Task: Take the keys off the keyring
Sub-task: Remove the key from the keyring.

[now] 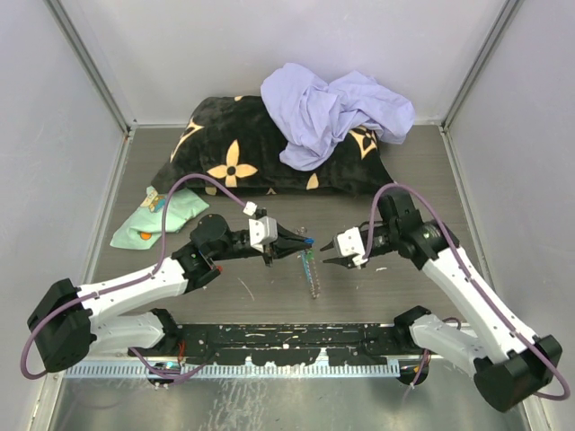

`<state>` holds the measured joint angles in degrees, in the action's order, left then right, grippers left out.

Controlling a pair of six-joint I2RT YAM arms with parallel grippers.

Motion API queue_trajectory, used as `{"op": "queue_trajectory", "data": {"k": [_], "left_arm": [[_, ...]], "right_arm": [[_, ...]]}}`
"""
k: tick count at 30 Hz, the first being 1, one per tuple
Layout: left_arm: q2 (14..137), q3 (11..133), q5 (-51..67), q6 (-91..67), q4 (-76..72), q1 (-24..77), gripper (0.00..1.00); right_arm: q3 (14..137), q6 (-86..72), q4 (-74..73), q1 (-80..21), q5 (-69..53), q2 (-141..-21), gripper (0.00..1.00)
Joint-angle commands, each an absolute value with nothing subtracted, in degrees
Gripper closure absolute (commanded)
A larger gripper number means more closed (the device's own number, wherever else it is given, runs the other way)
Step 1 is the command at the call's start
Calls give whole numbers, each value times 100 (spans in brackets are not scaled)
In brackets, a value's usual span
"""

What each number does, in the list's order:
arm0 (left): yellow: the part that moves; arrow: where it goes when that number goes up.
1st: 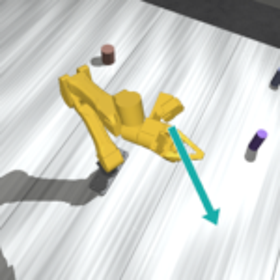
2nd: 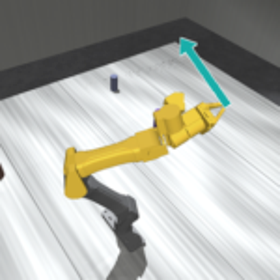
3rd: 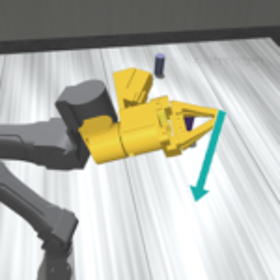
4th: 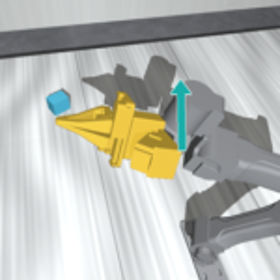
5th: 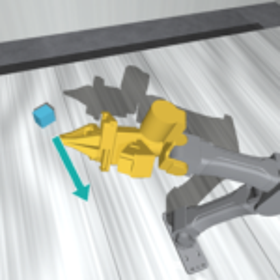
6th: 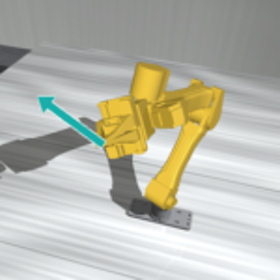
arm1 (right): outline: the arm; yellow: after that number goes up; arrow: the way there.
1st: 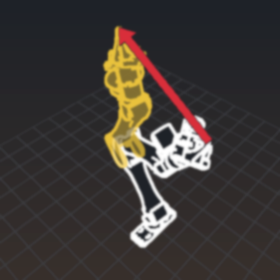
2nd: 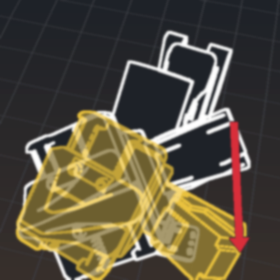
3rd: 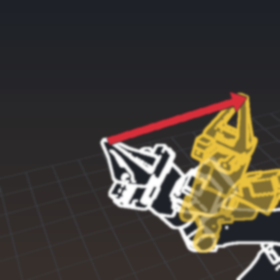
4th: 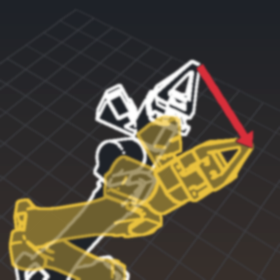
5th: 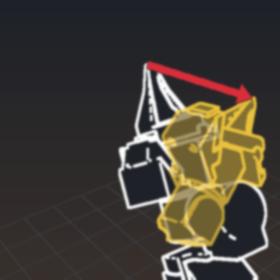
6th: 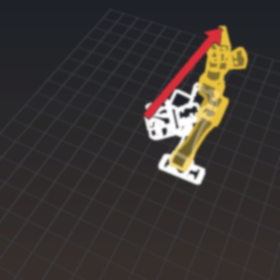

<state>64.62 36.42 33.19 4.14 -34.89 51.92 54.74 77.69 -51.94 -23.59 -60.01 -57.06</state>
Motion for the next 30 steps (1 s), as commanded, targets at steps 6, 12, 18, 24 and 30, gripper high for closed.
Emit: {"op": "queue_trajectory", "data": {"k": [6,12,18,24,30], "left_arm": [[6359,3708,3116,424,-4311,5138,100],[6363,3722,3137,422,-4289,5132,100],[6407,3744,3196,413,-4305,5127,100],[6416,3744,3210,404,-4315,5129,100],[6409,3735,3222,389,-4331,5125,100]], "right_arm": [[4711,4745,-2288,-3320,-5133,-4797,76],[4437,4164,-1815,-3567,-4876,-4798,85],[4263,3819,-1525,-3569,-4534,-4705,86],[4241,3753,-1485,-3566,-4244,-4603,85],[4194,3680,-1349,-3568,-4203,-4570,83]]}}
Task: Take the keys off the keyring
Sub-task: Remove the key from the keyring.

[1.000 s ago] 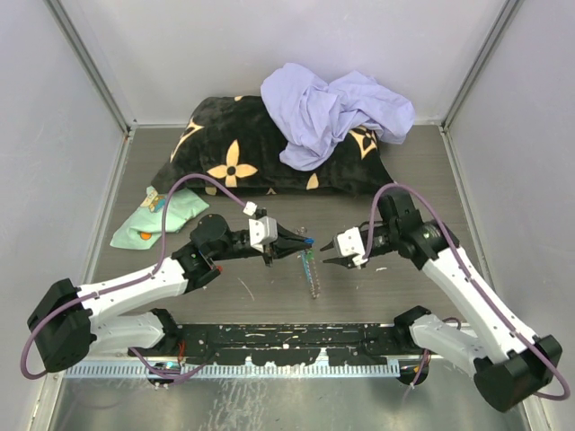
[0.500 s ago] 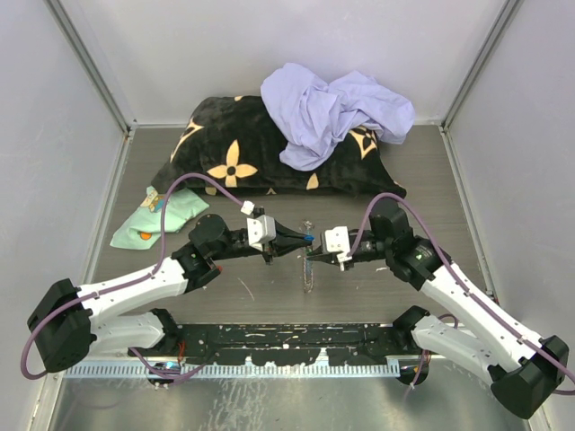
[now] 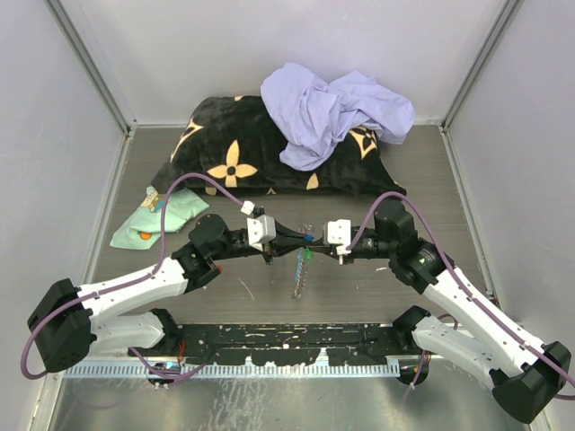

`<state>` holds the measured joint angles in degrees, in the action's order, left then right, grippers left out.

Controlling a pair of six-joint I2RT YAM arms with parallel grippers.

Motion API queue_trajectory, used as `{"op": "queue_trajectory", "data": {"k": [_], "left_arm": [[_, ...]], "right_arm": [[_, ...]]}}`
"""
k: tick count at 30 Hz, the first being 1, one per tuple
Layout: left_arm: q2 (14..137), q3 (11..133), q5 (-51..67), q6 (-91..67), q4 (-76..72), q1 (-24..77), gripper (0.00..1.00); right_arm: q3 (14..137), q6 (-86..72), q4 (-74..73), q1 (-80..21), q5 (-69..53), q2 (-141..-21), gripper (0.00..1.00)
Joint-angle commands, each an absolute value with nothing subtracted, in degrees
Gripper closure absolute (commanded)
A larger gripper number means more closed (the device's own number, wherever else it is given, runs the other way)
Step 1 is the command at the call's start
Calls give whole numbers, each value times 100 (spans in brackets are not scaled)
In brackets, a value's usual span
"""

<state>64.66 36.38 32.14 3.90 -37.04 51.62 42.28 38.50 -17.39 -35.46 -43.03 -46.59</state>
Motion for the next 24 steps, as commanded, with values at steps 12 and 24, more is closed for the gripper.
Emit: {"op": "queue_trajectory", "data": {"k": [12,24], "left_arm": [[6408,3726,3265,352,-4381,5132,100],[6425,3722,3346,257,-4469,5125,100]], "right_arm": [[4157,3424,-1079,-3572,-4184,-4675,76],[4150,3287,-885,-3595,-4387,-4683,72]]}}
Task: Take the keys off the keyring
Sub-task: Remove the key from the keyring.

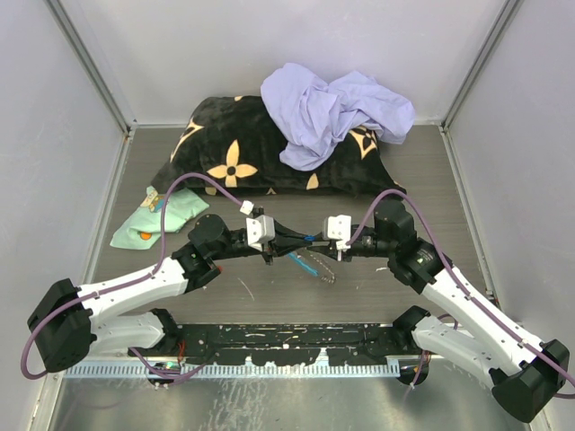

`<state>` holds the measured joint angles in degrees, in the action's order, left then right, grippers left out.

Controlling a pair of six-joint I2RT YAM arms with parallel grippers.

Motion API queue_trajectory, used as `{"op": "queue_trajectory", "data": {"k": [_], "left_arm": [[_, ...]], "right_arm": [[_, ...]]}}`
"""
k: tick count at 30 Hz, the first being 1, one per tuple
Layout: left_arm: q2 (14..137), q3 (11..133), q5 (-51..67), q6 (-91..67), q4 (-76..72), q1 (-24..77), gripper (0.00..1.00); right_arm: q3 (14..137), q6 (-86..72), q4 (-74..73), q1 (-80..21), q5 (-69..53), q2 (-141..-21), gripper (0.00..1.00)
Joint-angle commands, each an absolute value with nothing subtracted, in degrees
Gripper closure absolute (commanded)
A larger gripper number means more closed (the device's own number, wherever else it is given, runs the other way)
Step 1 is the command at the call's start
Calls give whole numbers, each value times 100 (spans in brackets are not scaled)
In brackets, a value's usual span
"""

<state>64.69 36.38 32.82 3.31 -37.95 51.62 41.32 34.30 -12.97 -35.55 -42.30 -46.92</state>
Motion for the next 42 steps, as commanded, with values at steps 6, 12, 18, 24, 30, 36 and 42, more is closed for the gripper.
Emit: {"op": "queue_trajectory", "data": {"k": [6,12,18,24,30,36,42], "left_arm": [[6442,3679,3360,205,-4614,5129,100],[6408,3612,3357,155,-4724,5125,100],[6337,3595,3349,107,-4730,5125,100],[6273,3560,3302,4,-4793,5125,100],[6241,3551,3268,-124,-4913,5124,100],[6178,3535,3198,-198,-4943,5125,100],[5995,3419,2959,-291,-4987,5121,100]], "right_arm": [[4105,3196,-711,-3610,-4566,-4708,77],[4046,3125,-643,-3625,-4692,-4698,81],[3968,3072,-501,-3654,-4702,-4686,81],[3909,3085,-490,-3674,-4674,-4625,79],[3904,3094,-504,-3686,-4680,-4575,86],[3933,3120,-586,-3690,-4643,-4467,97],[3930,3018,-598,-3685,-4567,-4346,99]]}}
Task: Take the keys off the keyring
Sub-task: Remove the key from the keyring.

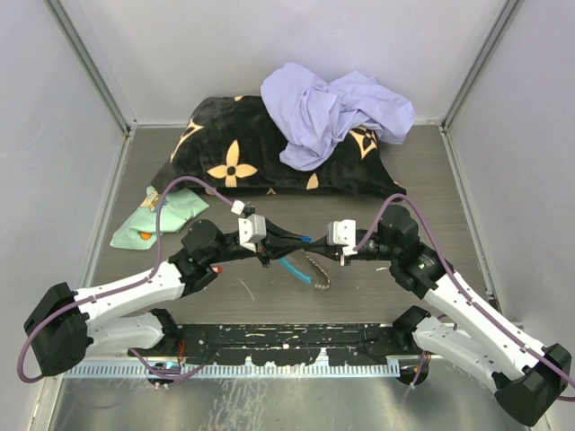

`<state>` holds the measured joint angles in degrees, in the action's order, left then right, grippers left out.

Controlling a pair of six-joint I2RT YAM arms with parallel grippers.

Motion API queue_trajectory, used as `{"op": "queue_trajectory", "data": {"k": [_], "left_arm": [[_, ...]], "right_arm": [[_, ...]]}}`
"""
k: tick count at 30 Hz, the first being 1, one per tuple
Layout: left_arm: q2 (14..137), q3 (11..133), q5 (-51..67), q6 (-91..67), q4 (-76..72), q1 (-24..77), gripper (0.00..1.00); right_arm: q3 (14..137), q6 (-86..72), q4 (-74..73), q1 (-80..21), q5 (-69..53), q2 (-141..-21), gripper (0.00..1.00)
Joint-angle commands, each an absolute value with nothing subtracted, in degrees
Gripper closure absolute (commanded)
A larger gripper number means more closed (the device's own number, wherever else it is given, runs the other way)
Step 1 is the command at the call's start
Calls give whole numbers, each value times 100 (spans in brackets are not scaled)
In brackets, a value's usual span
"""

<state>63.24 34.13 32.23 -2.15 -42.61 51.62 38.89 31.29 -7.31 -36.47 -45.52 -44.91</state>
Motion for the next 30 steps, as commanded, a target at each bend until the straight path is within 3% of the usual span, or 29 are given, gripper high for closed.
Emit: {"op": "queue_trajectory", "data": {"k": [1,17,30], "left_arm": [[5958,3379,2913,-315,-4998,5118,100],[5163,2684,2117,-897,-5115,5116,100],[5600,2110,1013,-1644,-6425,5107,100]], "right_arm": [[3940,2976,-598,-3691,-4573,-4330,99],[4174,1647,-584,-3584,-4403,-4289,99],[3370,-695,1311,-3472,-3614,-4287,99]]}}
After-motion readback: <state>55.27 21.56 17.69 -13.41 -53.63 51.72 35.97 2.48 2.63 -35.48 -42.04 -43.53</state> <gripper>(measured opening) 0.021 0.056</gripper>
